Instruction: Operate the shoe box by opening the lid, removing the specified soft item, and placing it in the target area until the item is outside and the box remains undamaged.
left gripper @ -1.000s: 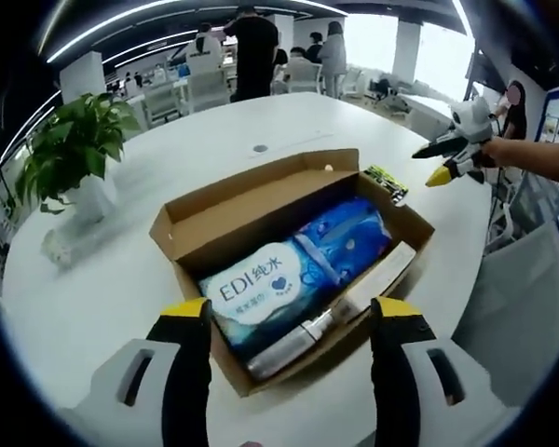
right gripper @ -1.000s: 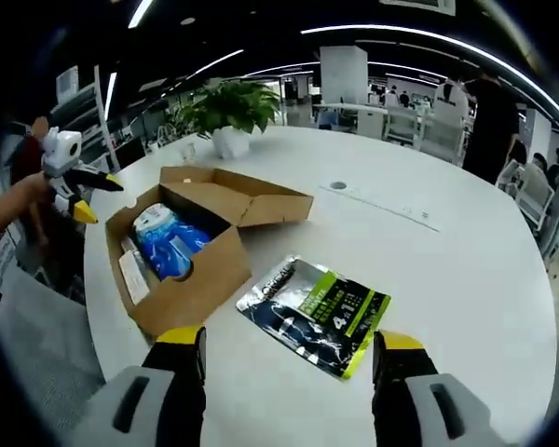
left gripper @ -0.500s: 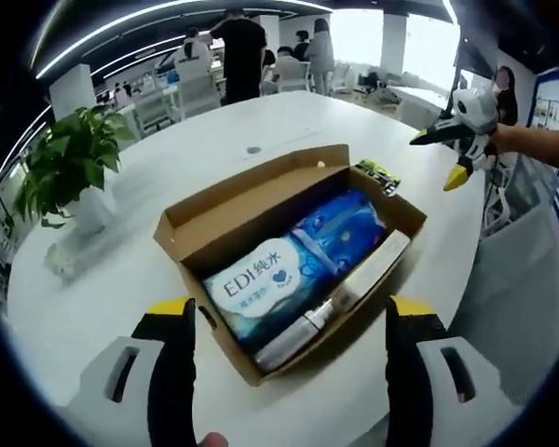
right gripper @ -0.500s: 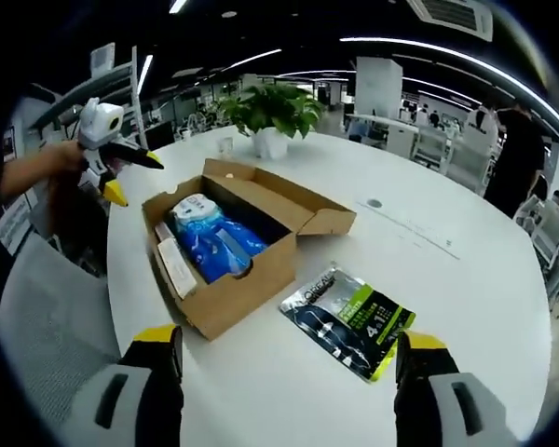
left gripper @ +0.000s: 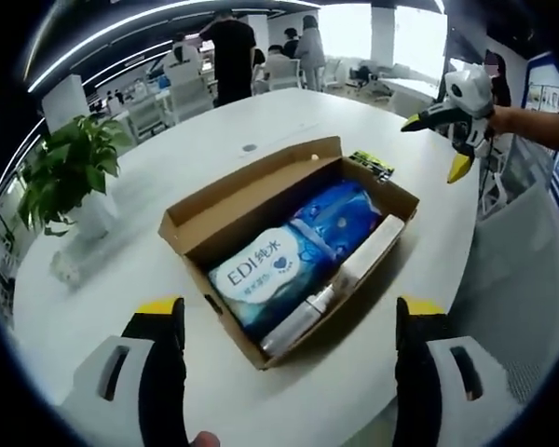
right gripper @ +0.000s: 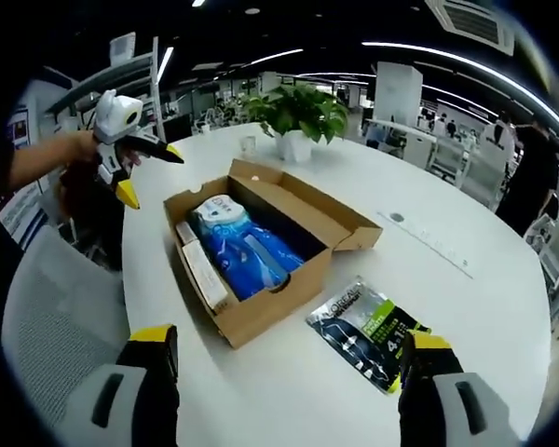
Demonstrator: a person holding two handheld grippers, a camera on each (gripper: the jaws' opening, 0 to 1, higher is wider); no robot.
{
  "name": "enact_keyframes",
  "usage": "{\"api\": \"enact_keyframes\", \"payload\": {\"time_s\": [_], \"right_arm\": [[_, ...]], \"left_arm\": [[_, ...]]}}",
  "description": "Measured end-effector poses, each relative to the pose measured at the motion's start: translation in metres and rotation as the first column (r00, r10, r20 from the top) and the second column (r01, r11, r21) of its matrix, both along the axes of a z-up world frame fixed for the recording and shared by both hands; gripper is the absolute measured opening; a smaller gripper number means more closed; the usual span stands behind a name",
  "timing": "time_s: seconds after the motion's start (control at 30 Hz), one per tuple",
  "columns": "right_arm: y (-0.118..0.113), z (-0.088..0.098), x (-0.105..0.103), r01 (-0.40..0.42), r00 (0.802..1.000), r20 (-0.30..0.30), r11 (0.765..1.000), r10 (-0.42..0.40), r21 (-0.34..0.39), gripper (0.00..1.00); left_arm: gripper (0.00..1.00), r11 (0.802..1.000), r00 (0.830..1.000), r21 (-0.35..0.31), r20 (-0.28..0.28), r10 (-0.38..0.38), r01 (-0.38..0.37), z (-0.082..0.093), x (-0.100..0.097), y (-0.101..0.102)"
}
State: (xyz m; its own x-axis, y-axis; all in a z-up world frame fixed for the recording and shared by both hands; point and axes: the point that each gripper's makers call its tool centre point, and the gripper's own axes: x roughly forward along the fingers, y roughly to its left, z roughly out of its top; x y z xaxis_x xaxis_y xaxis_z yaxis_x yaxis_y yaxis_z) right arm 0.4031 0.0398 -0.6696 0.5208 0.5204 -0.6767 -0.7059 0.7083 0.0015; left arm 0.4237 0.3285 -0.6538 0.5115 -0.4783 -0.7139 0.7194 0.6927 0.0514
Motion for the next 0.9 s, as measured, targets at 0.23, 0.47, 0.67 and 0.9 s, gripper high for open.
{"api": "enact_keyframes", "payload": {"time_s": [0.23, 0.47, 0.67, 0.9], "right_arm": [[0.027, 0.011, 0.001, -0.061, 0.998, 0.014, 0.998, 0.061, 0.002, 1.00], [0.053, 0.022, 0.000, -0.118, 0.993, 0.028, 0.993, 0.118, 0.005, 1.00], [0.069, 0.025, -0.002, -0.166, 0.986, 0.029, 0.986, 0.167, -0.012, 1.00], [0.084, 0.027, 0.000, -0.210, 0.977, 0.030, 0.977, 0.211, -0.023, 1.00]], "left_arm": [[0.96, 1.000, 1.000, -0.003, 0.012, 0.001, -0.001, 0.005, 0.001, 0.009], [0.99, 1.000, 1.000, 0.007, 0.009, -0.019, 0.019, 0.006, 0.003, 0.011], [0.99, 1.000, 1.000, 0.000, 0.005, -0.026, 0.026, 0.006, 0.004, 0.011], [0.99, 0.998, 0.999, 0.022, 0.003, -0.050, 0.050, 0.004, 0.008, 0.013]]}}
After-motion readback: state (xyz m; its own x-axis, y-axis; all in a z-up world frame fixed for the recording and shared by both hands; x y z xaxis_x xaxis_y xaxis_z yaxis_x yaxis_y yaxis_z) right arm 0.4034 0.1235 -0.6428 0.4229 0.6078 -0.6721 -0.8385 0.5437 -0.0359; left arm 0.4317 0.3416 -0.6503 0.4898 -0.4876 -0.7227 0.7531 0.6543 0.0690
